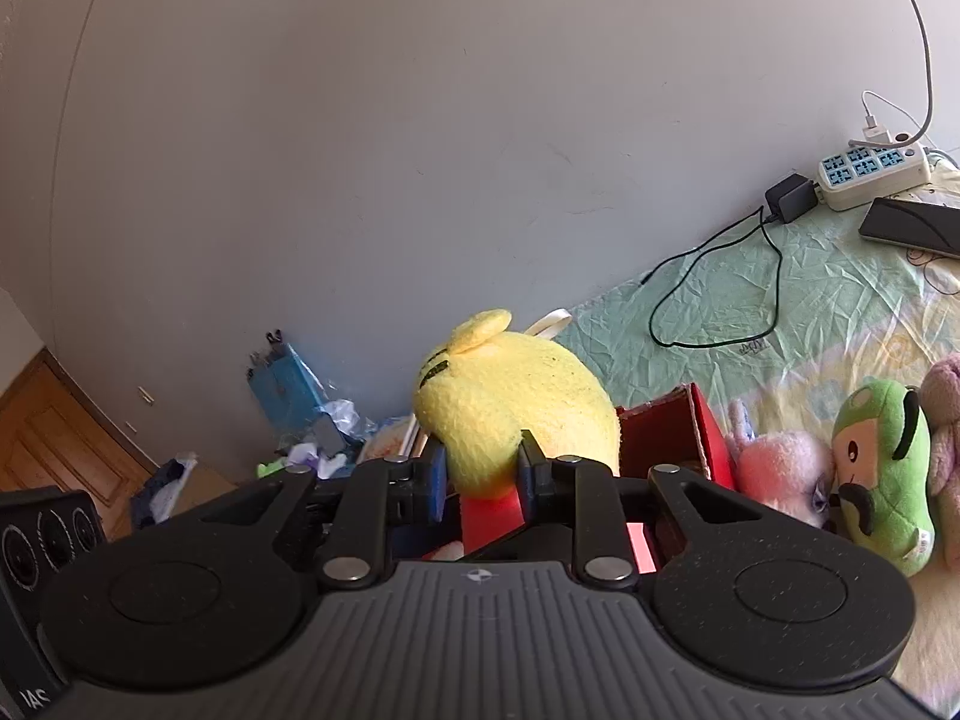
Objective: Organize objects
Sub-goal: 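Lift the yellow tiger with the right gripper toward the red box, then lower the yellow tiger into the red box beside the bunny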
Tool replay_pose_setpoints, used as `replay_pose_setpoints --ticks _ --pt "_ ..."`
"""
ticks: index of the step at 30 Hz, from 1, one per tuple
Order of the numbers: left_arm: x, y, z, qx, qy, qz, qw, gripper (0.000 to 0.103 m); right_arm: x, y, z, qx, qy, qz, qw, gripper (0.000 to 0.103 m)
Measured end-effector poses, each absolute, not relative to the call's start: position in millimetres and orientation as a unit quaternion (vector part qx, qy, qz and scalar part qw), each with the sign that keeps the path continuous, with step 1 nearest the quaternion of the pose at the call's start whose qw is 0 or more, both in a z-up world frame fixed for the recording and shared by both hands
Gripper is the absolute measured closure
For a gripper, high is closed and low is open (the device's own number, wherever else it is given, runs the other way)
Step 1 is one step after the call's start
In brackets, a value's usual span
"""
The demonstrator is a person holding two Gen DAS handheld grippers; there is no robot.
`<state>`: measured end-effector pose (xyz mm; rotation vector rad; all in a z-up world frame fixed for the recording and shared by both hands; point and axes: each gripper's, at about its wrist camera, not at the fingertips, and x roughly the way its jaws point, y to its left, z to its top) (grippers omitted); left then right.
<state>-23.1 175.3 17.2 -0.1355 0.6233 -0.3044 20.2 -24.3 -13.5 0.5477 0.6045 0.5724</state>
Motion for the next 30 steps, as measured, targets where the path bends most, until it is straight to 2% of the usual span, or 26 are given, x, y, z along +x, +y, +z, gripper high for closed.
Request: replay_pose_setpoints --ticks 2,8,10,12,21,30 --pt "-17 179 6 -0.078 0.325 -0.158 0.929 0.045 20 -19 -18 0.243 0.298 0.263 0.885 0.078" --pt "-5 179 -21 -0.081 0.349 -0.163 0.919 0.032 22 -21 -41 0.222 0.315 0.236 0.892 0.078" --pt "0 180 -28 -0.079 0.359 -0.164 0.915 0.031 24 -23 -45 0.217 0.32 0.223 0.895 0.078" --pt "5 175 -37 -0.07 0.375 -0.163 0.91 0.036 26 -23 -51 0.209 0.334 0.216 0.893 0.078" --pt "19 167 -63 -0.056 0.404 -0.162 0.898 0.035 36 -21 -76 0.2 0.365 0.197 0.888 0.078" --pt "32 161 -74 -0.048 0.426 -0.153 0.891 0.027 47 -25 -86 0.207 0.383 0.19 0.88 0.077"
